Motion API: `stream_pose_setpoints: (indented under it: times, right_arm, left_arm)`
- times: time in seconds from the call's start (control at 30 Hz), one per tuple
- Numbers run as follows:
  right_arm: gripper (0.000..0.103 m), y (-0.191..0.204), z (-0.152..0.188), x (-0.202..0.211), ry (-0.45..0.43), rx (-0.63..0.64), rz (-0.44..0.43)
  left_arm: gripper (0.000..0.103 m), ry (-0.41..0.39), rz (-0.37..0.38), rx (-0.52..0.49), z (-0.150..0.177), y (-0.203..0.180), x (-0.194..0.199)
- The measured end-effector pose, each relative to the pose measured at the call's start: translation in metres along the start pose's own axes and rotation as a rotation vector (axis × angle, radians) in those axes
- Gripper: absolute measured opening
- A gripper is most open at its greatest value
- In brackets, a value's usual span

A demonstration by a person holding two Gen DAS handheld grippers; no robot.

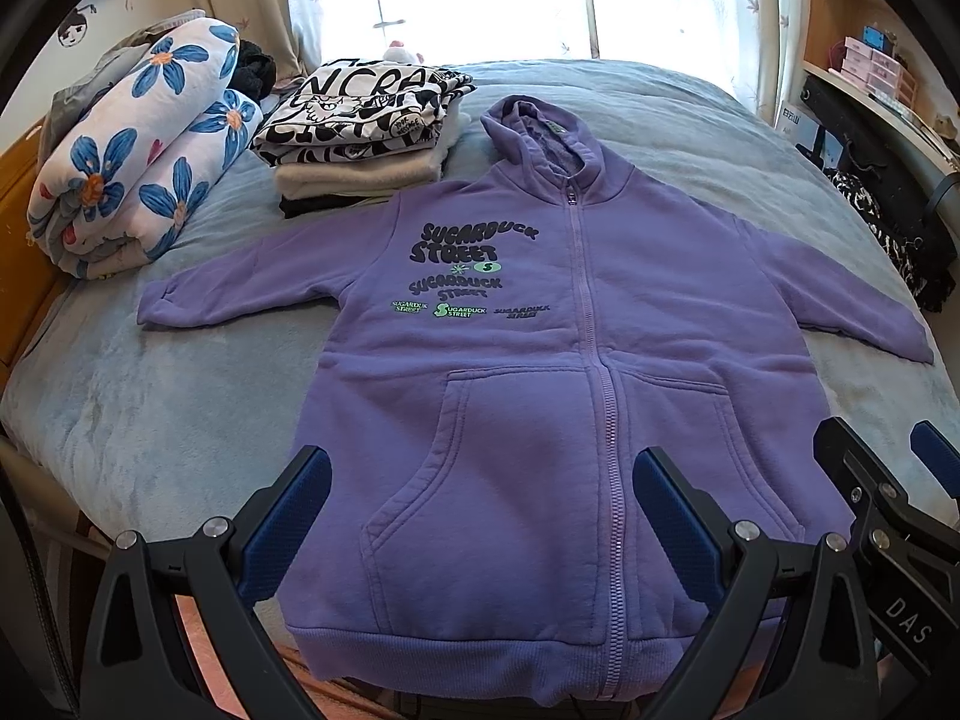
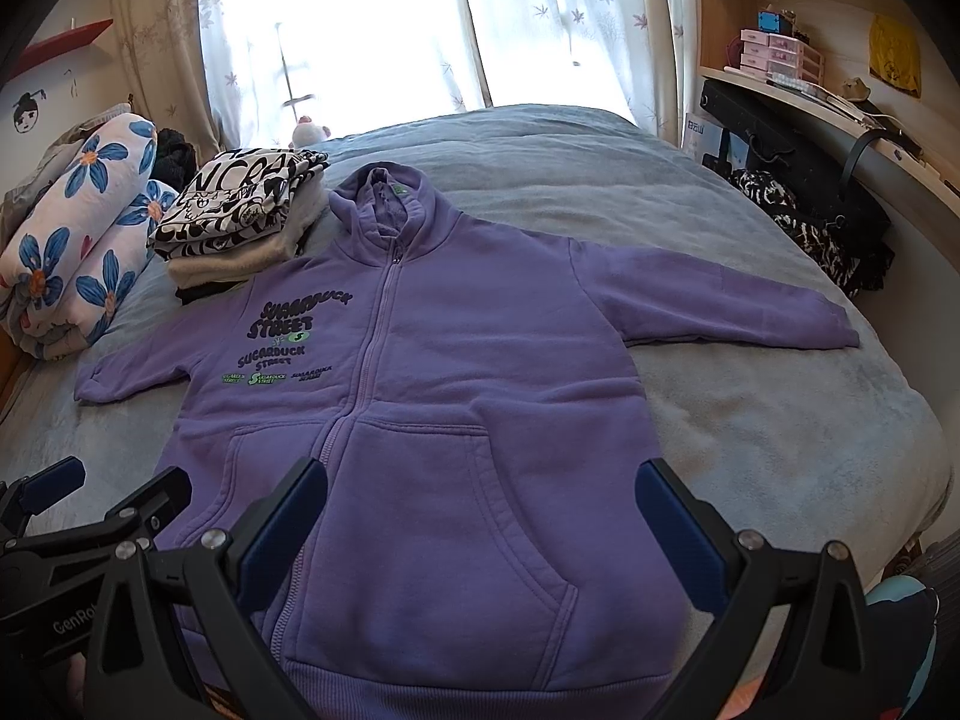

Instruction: Fold large clothes

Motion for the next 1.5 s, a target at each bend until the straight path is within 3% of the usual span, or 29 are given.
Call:
stream_pose_setpoints:
  times: [1.07, 1.5]
  right_arm:
    - [0.103, -0.004, 0.007, -0.001, -0.002, -0.015, 0.008]
    - [0.103, -0.029, -0.019, 0.01, -0.058, -0.023, 0.02]
  left_arm:
    - [0.1, -0.008, -0.022, -0.035, -0.011, -0.014, 0.001]
    - [0.1, -0.052, -0.018, -0.065, -0.035, -0.043, 0.004]
Point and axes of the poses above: each gripper's, at about its wrist camera, not at the fingertips, and x roughly against the way its jaws point, y to its left, z to its underside, the point moved 6 cm from there along -x, roughly the way its jaws point, and after that the axes turned 4 degrees about x, right-handed, at the moved point
